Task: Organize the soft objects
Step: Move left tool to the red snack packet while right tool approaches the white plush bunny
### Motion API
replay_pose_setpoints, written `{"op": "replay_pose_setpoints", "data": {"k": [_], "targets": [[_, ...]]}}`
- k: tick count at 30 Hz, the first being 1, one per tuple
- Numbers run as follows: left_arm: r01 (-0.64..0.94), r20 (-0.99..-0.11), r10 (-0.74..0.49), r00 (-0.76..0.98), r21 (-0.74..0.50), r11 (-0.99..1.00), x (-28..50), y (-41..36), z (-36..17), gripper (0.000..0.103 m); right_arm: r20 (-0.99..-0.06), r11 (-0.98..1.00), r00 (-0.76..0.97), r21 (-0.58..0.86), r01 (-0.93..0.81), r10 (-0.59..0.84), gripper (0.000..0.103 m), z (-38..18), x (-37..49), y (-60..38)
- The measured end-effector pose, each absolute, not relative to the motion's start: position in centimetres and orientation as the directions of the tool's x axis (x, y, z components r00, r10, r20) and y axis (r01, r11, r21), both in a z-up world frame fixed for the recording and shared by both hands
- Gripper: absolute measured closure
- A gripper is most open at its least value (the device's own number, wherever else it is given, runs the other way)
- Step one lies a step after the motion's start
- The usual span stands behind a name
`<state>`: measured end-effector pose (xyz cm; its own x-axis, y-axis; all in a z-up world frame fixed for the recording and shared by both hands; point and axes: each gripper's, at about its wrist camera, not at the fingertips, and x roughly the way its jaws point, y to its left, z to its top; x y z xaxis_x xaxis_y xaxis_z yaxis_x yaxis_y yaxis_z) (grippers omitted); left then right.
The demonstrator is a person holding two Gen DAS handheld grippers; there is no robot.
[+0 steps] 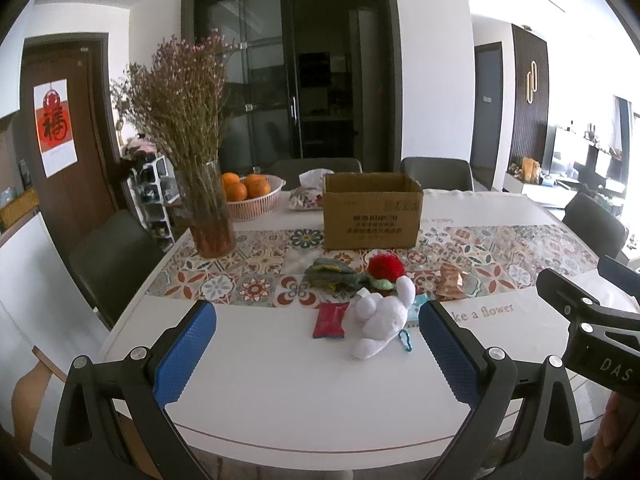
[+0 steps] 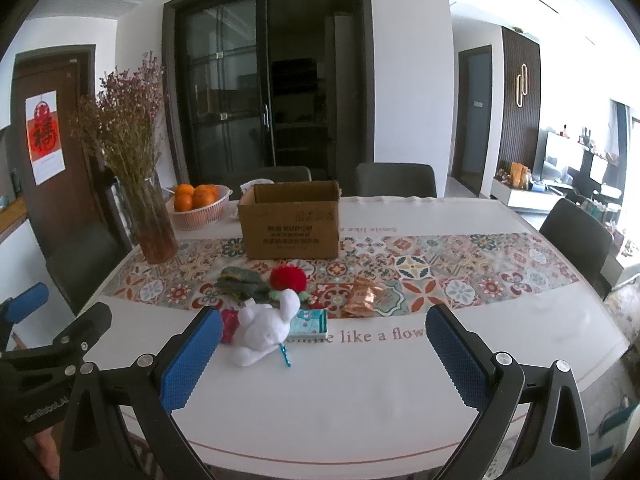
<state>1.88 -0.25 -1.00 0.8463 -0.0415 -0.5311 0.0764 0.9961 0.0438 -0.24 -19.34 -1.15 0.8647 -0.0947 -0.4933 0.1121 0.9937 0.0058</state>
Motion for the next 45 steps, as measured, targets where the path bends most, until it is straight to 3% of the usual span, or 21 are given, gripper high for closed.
{"op": "replay_pose_setpoints", "data": {"k": [13,32,38,42,45], "targets": [[0.058,-0.638,-0.033,0.769,0.018,0.998,6.3,2.1,-4.7,0.0,-0.585,0.998,0.81,0.0,0.06,-0.048,0.001,-4.0,5.0,-17.0],[0.15,-0.798,-0.123,0.59,-0.041,0.988,17.9,3.0,-11.1,0.005,-0.779,0.997,0.626,0.061,0.038,0.023,0.001,-10.5,16.5,-15.2],[0.199,-0.849,-0.154,0.505,-0.059,0.978,21.1,2.8,-14.2,0.007,-0.833,0.995,0.552,0.082,0.063,0.034,0.006,-13.3,19.6,-15.3],[0.249,-0.868,-0.173,0.466,-0.06,0.967,22.7,2.4,-16.3,0.008,-0.866,0.99,0.496,0.12,0.079,0.065,0.016,-15.5,21.0,-15.5],[0.272,-0.88,-0.183,0.438,-0.065,0.96,23.5,1.9,-17.6,0.01,-0.866,0.986,0.493,0.142,0.088,0.081,0.016,-16.3,21.7,-15.8]]}}
